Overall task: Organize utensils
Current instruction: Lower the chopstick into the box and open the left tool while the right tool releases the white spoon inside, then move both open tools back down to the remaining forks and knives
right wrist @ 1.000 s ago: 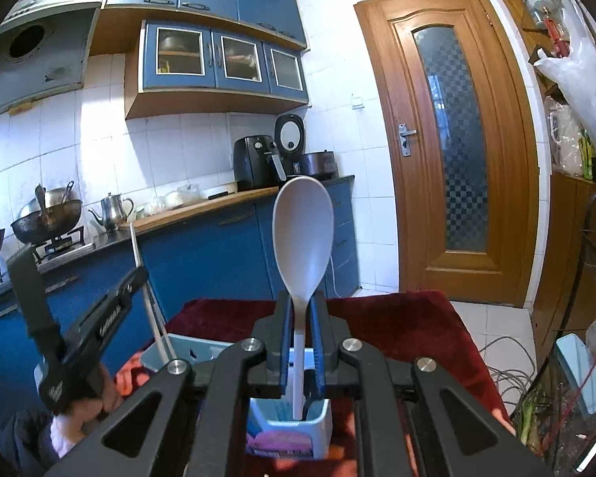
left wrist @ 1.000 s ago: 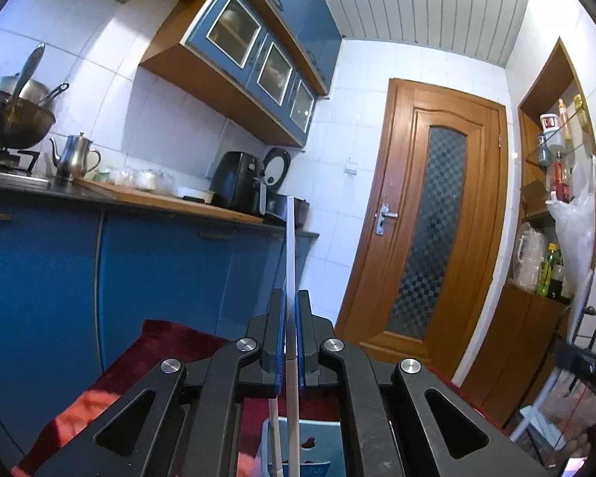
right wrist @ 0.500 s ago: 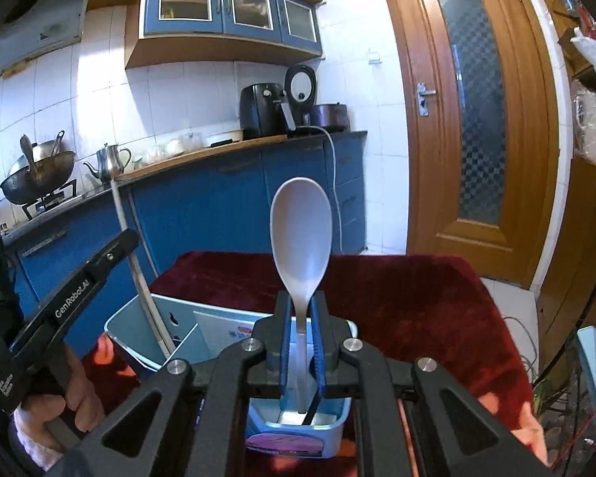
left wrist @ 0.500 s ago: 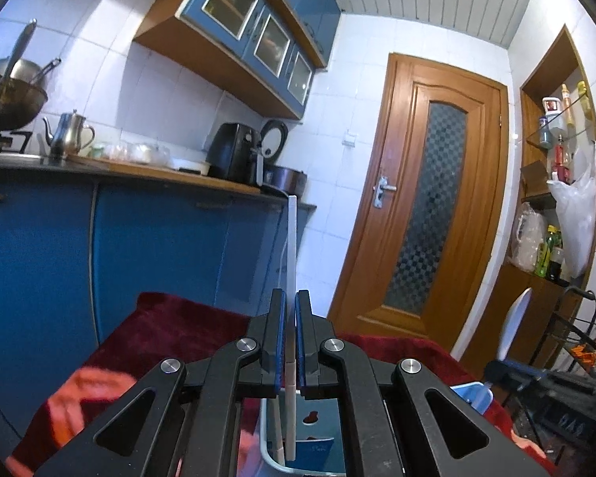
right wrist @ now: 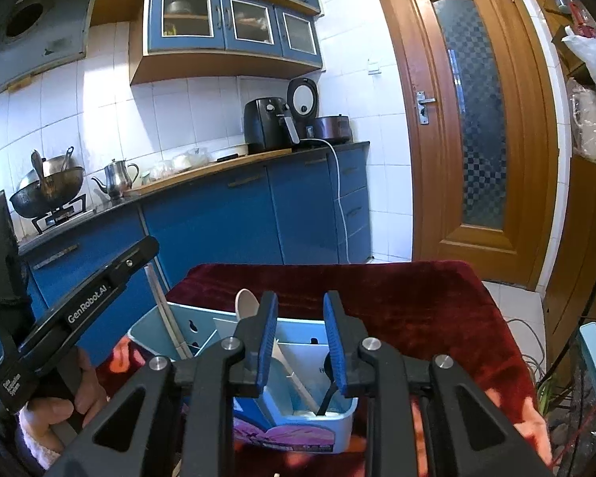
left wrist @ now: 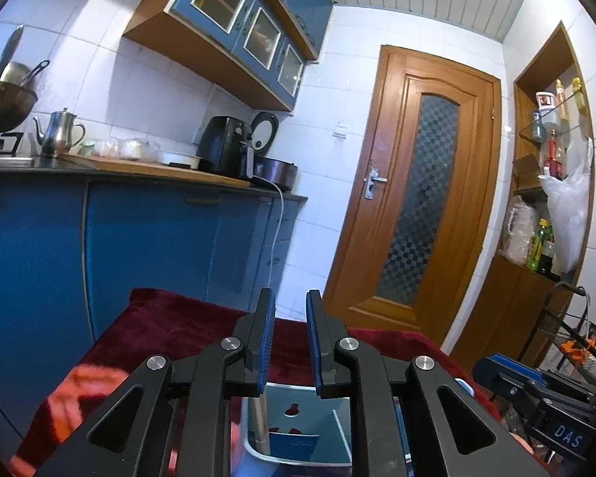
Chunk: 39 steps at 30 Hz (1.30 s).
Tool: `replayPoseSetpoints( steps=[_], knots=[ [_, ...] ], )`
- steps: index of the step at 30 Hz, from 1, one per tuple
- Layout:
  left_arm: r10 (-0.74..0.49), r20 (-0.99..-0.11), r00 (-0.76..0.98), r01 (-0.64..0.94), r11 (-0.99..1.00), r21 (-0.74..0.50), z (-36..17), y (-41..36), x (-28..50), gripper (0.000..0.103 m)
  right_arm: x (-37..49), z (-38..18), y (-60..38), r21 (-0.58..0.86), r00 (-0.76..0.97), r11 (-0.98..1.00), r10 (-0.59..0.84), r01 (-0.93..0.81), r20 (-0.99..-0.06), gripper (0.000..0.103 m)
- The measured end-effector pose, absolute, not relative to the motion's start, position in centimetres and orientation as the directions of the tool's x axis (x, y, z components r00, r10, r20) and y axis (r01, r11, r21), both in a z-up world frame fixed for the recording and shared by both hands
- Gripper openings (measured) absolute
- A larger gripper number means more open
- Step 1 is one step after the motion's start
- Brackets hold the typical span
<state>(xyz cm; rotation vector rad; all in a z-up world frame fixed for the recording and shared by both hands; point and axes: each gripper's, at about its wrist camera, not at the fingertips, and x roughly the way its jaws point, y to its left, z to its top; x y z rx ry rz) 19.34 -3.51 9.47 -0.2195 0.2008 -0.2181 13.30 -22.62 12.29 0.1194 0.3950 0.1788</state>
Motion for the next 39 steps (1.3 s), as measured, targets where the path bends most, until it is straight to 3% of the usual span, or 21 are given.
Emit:
replayPoseSetpoints(
  steps=[8, 19, 39],
  knots=[
    [-0.268, -0.182, 0.946, 0.224, 0.948, -0.227, 11.7, -3.7, 17.1, 0.016, 10.5, 13.6, -23.5, 0.182, 0.916, 0.975, 0.188, -0.129, -0.355, 0.027],
    [-0.271, -0.275, 0.922, 0.224, 0.955, -0.193, 13.5, -3.1, 12.5, 0.016, 6.0, 14.7, -23.5, 0.228, 0.919, 0.968, 0.179, -0.102, -0.352, 0.028],
    [-0.242, -0.461, 0.854, 0.187, 0.969, -0.162, 10.6, -1.0, 6.0, 0.016, 0.5, 11.8, -24.5, 0.29, 0.881, 0.954, 0.197, -0.072, -0.429, 0.032]
  ],
)
